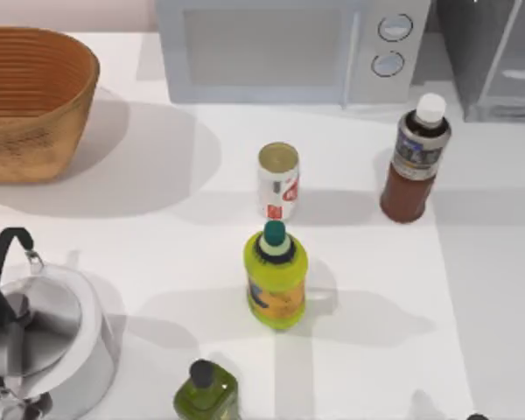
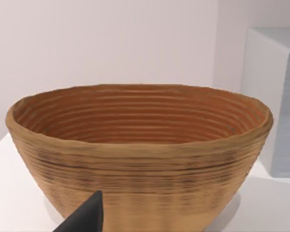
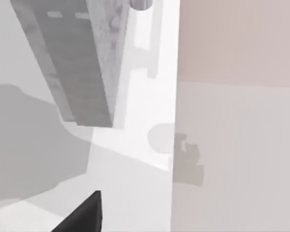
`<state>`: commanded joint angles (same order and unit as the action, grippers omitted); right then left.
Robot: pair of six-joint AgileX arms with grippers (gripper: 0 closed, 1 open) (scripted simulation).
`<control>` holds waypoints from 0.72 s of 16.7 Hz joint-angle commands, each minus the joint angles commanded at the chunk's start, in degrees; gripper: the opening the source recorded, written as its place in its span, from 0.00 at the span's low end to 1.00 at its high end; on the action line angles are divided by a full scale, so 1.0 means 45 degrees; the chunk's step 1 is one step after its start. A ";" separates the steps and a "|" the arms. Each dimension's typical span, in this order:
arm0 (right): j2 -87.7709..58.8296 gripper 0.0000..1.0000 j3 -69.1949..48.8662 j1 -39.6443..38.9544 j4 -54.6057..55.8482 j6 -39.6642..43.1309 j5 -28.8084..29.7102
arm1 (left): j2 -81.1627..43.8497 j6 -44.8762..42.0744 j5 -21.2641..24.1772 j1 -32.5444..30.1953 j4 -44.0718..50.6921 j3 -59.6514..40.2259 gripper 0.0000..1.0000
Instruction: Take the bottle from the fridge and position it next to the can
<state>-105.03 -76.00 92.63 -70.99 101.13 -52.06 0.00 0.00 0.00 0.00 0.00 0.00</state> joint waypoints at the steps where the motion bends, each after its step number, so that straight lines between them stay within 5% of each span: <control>1: -0.0022 1.00 0.0022 -0.0599 0.0821 -0.1032 0.0121 | 0.0000 0.0000 0.0000 0.0000 0.0000 0.0000 1.00; 12: -0.0038 1.00 0.0264 -0.7668 1.0616 -1.2929 0.1639 | 0.0000 0.0000 0.0000 0.0000 0.0000 0.0000 1.00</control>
<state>-105.20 -74.81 58.12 -23.22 42.95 -44.69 0.00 0.00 0.00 0.00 0.00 0.00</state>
